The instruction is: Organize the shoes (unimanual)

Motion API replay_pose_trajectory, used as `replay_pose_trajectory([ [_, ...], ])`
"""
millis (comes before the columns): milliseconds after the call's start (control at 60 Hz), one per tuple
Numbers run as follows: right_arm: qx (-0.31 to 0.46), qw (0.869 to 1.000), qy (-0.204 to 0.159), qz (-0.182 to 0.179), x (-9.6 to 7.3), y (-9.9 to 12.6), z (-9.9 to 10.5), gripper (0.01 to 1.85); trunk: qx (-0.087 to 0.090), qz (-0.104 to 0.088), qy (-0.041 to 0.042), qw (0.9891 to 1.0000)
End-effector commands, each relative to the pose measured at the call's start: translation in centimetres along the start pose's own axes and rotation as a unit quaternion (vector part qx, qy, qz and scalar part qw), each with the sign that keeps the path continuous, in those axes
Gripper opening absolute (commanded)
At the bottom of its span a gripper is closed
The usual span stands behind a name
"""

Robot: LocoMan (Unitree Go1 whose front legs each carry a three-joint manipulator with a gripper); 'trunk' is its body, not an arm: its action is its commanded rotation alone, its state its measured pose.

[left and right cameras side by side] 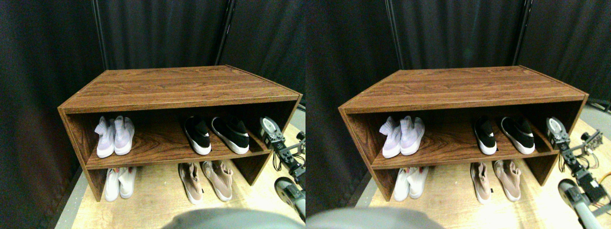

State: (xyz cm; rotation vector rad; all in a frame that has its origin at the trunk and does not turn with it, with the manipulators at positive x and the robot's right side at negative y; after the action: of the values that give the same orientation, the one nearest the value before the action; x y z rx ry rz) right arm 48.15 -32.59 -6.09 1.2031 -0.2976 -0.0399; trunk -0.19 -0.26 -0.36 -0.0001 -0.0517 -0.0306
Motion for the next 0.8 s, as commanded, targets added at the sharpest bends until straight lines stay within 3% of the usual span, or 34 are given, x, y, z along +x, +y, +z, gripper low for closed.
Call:
replay_pose_trajectory([
  [17, 0.008, 1.0, 0.006, 0.017, 0.6, 0.5, -0.4, 0.06, -0.01, 0.005, 0.0036, 0.9999],
  [367, -0.007, 1.0, 0.011, -0.023, 2.9, -0.9, -0.5, 0.06, -0.019, 0.013, 0.0032, 0.9997],
  [450, -0.007, 0.999, 0.03, -0.03, 3.4, -1.2, -0.7, 0.06, -0.023, 0.019, 0.0036, 0.9995],
  [800, 0.035, 0.997, 0.045, -0.06, 2.7, -2.0, -3.3, 0.06, -0.038, 0.035, 0.0091, 0.9986],
])
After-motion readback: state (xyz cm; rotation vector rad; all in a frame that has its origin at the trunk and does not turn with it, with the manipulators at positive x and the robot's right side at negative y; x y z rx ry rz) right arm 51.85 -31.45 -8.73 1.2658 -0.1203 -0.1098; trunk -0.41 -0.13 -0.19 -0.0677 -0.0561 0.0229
